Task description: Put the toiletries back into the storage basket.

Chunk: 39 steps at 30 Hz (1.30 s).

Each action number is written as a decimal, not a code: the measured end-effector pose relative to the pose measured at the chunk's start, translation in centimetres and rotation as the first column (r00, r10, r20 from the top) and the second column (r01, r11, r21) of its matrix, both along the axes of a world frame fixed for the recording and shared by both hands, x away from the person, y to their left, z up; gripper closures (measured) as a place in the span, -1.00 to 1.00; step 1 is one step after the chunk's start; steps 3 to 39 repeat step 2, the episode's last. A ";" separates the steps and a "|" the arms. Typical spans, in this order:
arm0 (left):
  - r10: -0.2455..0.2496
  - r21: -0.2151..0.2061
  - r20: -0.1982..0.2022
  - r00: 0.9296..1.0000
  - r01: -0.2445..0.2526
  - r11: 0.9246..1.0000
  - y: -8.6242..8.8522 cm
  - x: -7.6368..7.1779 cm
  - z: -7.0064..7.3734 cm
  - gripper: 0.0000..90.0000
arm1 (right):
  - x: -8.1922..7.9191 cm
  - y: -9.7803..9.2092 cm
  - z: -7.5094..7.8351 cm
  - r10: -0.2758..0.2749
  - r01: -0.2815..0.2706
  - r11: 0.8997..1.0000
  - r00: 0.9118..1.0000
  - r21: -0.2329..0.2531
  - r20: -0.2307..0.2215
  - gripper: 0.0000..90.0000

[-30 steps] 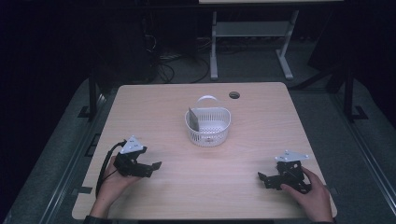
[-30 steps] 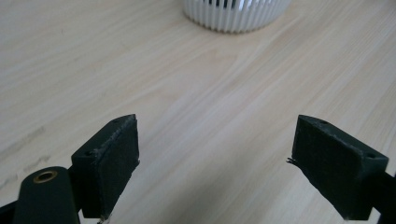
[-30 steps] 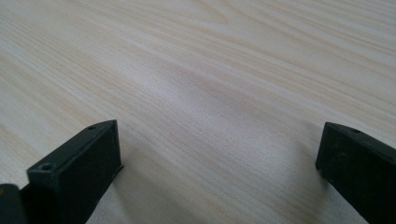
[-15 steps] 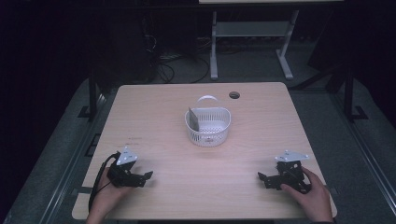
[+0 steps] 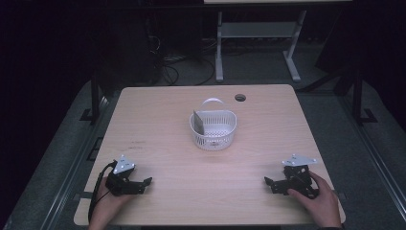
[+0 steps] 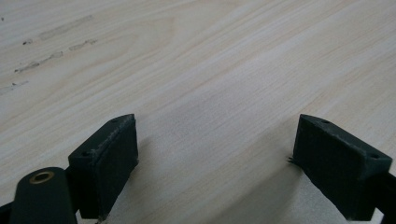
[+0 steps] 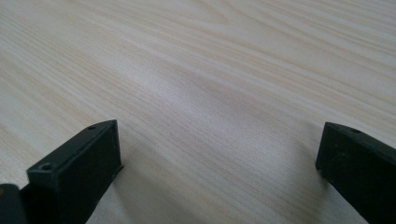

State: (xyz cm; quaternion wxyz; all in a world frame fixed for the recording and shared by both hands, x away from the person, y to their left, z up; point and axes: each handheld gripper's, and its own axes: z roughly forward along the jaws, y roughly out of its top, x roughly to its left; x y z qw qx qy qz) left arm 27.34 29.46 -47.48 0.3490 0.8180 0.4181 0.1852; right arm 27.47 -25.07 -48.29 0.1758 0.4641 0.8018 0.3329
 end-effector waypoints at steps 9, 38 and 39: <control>0.000 0.002 0.000 1.000 0.000 1.000 0.0 0.0 0.0 -0.71 | 0.0 0.0 0.0 0.000 0.000 1.000 1.000 0.000 0.000 -1.00; 0.000 0.002 0.000 1.000 0.000 1.000 0.0 0.0 0.0 -0.71 | 0.0 0.0 0.0 0.000 0.000 1.000 1.000 0.000 0.000 -1.00; 0.000 0.002 0.000 1.000 0.000 1.000 0.0 0.0 0.0 -0.71 | 0.0 0.0 0.0 0.000 0.000 1.000 1.000 0.000 0.000 -1.00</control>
